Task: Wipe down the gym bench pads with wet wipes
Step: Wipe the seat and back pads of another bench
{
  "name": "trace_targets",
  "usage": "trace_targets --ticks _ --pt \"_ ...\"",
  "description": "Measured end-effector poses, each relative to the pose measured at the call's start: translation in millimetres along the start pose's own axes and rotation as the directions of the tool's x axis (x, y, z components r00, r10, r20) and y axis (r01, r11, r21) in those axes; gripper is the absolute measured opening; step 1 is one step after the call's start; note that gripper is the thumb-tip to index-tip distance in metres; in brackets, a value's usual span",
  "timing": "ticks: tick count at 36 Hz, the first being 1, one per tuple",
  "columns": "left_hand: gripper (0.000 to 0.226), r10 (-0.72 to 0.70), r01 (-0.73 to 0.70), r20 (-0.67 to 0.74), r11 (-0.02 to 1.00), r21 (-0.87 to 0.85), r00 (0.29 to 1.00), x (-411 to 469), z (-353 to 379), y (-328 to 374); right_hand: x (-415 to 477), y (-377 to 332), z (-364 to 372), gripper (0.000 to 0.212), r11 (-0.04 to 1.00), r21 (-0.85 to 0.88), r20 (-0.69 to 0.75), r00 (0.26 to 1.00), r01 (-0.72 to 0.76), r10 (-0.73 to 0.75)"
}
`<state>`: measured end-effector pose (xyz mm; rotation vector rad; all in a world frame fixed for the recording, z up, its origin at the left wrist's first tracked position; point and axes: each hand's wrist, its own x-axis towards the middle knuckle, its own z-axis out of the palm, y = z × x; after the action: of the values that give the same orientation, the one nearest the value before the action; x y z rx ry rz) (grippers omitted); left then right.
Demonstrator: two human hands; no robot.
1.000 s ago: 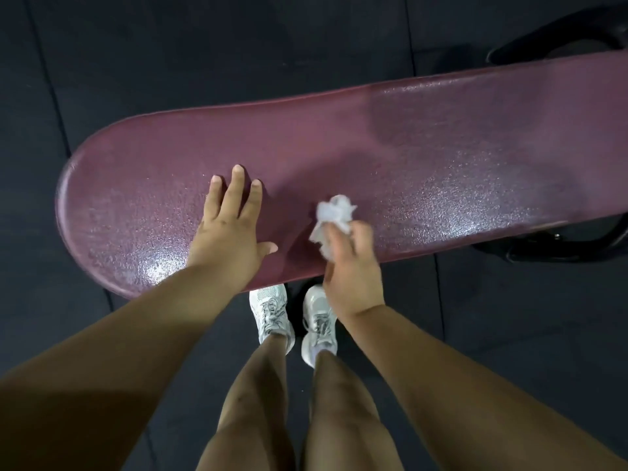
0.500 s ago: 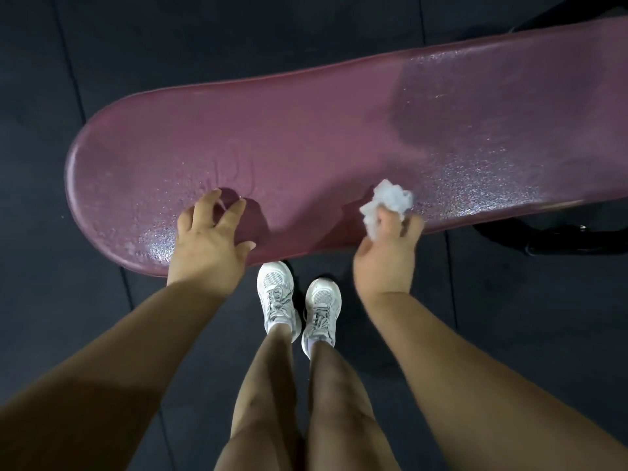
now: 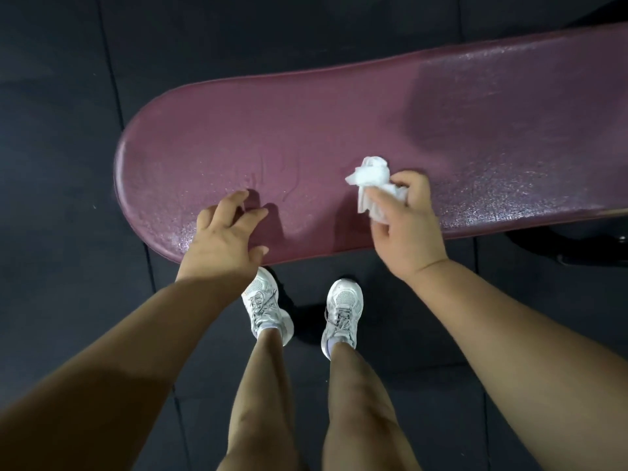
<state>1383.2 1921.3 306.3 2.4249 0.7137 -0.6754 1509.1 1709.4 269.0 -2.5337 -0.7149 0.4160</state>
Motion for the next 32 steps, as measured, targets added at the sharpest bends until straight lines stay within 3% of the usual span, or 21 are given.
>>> trace_targets --ticks 4,7,9,13,18,20,23,27,30,32 --pt "0.056 0.049 -0.049 0.025 0.999 0.005 0.998 3 -4 -9 -8 -19 10 0.036 0.997 0.063 0.048 0.998 -0.054 0.051" --pt "0.054 0.084 -0.083 0.036 0.997 -0.006 0.996 6 -10 -16 -8 -21 4 0.023 0.998 0.039 0.030 0.998 -0.053 0.052" --pt "0.054 0.099 -0.098 0.046 0.995 -0.015 0.994 8 -14 -20 -5 -22 -2 0.034 0.998 -0.001 0.026 0.998 -0.056 0.056" --pt "0.054 0.128 -0.127 0.070 0.992 -0.020 0.989 13 -22 -26 6 -35 -4 0.059 0.964 0.052 0.009 0.965 -0.261 0.261" --pt "0.053 0.111 -0.110 0.048 0.994 -0.025 0.993 20 -32 -35 5 -68 28 0.048 0.916 0.086 -0.080 0.914 -0.391 0.398" --pt "0.053 0.117 -0.116 0.042 0.993 -0.016 0.992 22 -35 -41 -1 -85 45 0.046 0.945 0.104 -0.052 0.947 -0.309 0.316" --pt "0.053 0.123 -0.123 0.039 0.992 0.004 0.992 25 -39 -48 -8 -102 61 0.045 0.994 0.091 0.043 0.997 -0.061 0.057" --pt "0.051 0.112 -0.112 0.020 0.994 0.010 0.994 30 -45 -53 -2 -100 59 0.029 0.955 -0.009 0.271 0.920 0.296 -0.283" --pt "0.054 0.089 -0.089 -0.016 0.996 0.033 0.996 34 -47 -56 23 -78 47 0.024 0.925 -0.088 0.293 0.897 0.369 -0.330" --pt "0.059 0.064 -0.062 -0.042 0.997 0.042 0.997 37 -48 -59 44 -61 34 0.017 0.974 -0.119 0.207 0.964 0.194 -0.166"
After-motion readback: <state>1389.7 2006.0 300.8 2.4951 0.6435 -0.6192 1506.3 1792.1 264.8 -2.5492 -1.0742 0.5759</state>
